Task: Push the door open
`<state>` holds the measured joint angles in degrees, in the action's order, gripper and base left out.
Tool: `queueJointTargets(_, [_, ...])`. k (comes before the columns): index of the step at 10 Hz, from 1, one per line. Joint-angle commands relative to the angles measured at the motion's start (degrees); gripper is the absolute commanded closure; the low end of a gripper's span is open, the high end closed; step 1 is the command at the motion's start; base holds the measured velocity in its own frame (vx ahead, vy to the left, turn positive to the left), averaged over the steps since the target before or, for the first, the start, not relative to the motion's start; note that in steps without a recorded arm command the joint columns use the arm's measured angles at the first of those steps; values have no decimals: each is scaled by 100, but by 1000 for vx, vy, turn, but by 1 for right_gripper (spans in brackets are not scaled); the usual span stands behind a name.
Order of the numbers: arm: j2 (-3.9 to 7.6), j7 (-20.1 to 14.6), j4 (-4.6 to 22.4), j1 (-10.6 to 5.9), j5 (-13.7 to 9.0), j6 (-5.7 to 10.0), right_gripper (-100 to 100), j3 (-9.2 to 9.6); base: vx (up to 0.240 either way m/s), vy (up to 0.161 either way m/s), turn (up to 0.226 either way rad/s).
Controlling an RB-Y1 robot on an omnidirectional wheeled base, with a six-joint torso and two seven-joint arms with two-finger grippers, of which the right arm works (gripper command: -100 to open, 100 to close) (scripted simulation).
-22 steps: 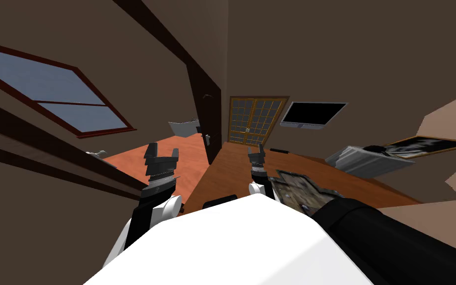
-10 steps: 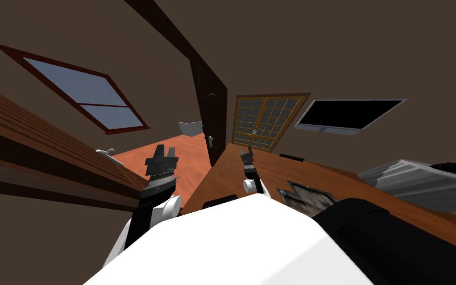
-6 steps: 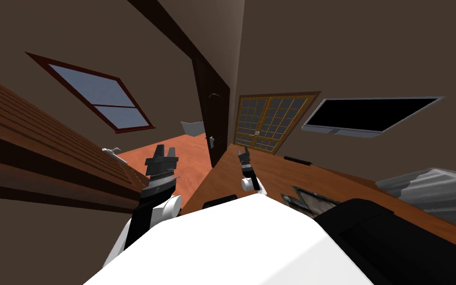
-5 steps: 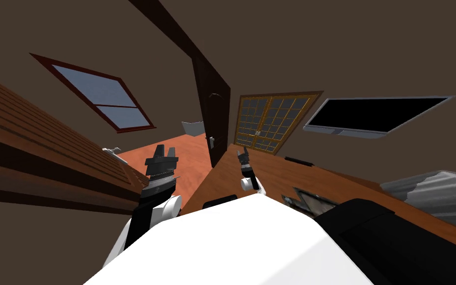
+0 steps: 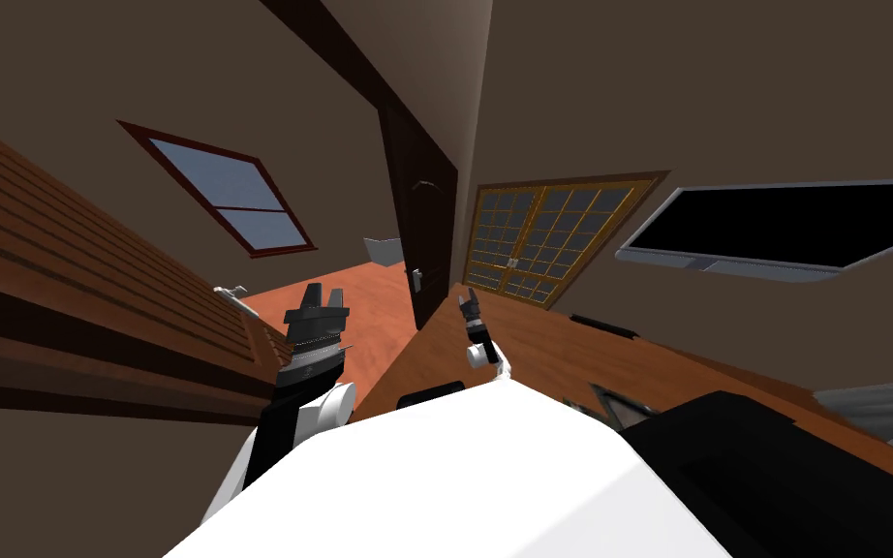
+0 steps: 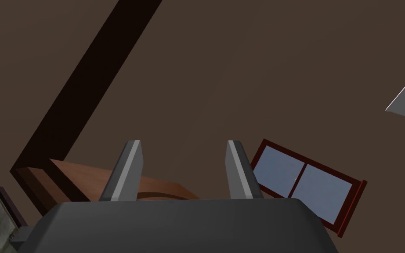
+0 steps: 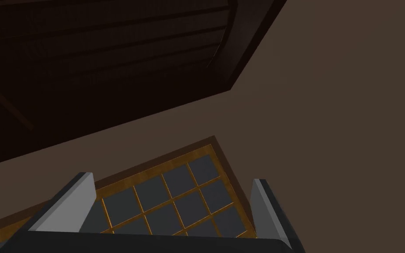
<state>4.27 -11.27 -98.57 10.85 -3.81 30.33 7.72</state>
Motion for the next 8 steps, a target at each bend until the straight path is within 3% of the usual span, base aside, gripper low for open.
queueJointTargets(1, [17,-16,286,-163,22,23,-100,45,85,-81,124])
queueJointTargets(4, [45,-44,794,-518,58,39,-100,114,86,-71,132])
queueJointTargets(5, [45,-44,844,-518,58,39,-100,114,49,-56,33])
queueJointTargets(8, [67,-72,1385,-879,95,56,-100,184,58,-69,116])
